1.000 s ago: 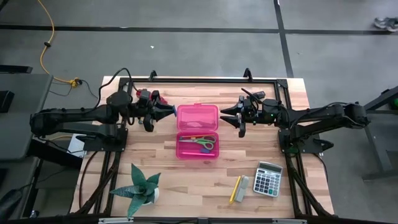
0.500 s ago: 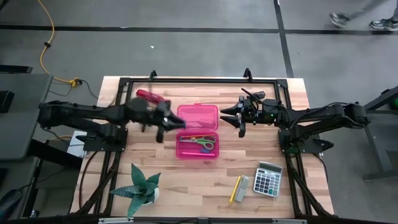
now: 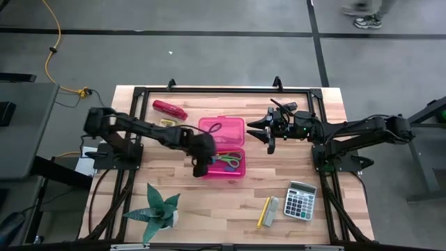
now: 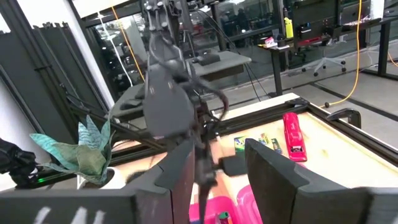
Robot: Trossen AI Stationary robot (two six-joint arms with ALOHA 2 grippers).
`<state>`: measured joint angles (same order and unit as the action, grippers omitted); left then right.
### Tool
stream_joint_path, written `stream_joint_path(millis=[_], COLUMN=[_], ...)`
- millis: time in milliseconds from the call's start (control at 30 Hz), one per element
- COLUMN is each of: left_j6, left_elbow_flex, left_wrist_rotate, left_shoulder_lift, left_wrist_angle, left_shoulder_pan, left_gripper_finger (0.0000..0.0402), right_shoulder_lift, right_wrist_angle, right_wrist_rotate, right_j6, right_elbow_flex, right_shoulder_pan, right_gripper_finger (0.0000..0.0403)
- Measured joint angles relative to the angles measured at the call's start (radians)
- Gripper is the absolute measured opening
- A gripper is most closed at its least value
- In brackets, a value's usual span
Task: Pack school essentials
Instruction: Put the blue eraser into the pink supply box, then put the gray stapler into the pink supply box
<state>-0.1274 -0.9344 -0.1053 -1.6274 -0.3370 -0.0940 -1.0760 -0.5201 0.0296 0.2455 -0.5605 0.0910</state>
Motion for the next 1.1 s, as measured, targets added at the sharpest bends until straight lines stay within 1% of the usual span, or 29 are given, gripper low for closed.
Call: stream_joint_path(millis=[200, 500, 600, 700, 833, 933, 1000, 1100], left_j6=[0.011, 0.035, 0.035, 0.035, 0.012, 0.009, 0.008, -0.013], left_elbow_flex=[-0.022, -0.022, -0.022, -0.022, -0.026, -0.066, -0.095, -0.116], left_wrist_rotate=[0.017, 0.027, 0.026, 0.025, 0.023, 0.023, 0.023, 0.024], left_shoulder_lift=[-0.085, -0.095, -0.095, -0.093, -0.05, 0.004, 0.061, 0.172], left_wrist_angle=[-0.014, -0.045, -0.056, -0.065, -0.079, -0.156, -0.211, -0.194], left_shoulder_pan=[-0.005, -0.004, -0.004, -0.004, -0.01, -0.027, -0.051, -0.088], left_gripper_finger=[0.0067, 0.0071, 0.0093, 0.013, 0.0181, 0.0209, 0.0218, 0.0222], right_shoulder_lift=[0.0, 0.0, 0.0, 0.0, 0.0, 0.0, 0.0, 0.0], right_wrist_angle=[0.0, 0.005, 0.007, 0.008, 0.008, 0.008, 0.007, 0.009], right_wrist_rotate=[0.0, 0.0, 0.0, 0.0, 0.0, 0.0, 0.0, 0.0], right_j6=[0.0, 0.0, 0.0, 0.0, 0.0, 0.0, 0.0, 0.0], right_elbow_flex=[0.0, 0.0, 0.0, 0.0, 0.0, 0.0, 0.0, 0.0], right_shoulder_pan=[0.0, 0.0, 0.0, 0.0, 0.0, 0.0, 0.0, 0.0], right_gripper_finger=[0.0135, 0.0135, 0.0135, 0.0135, 0.0135, 0.0135, 0.0135, 0.0135])
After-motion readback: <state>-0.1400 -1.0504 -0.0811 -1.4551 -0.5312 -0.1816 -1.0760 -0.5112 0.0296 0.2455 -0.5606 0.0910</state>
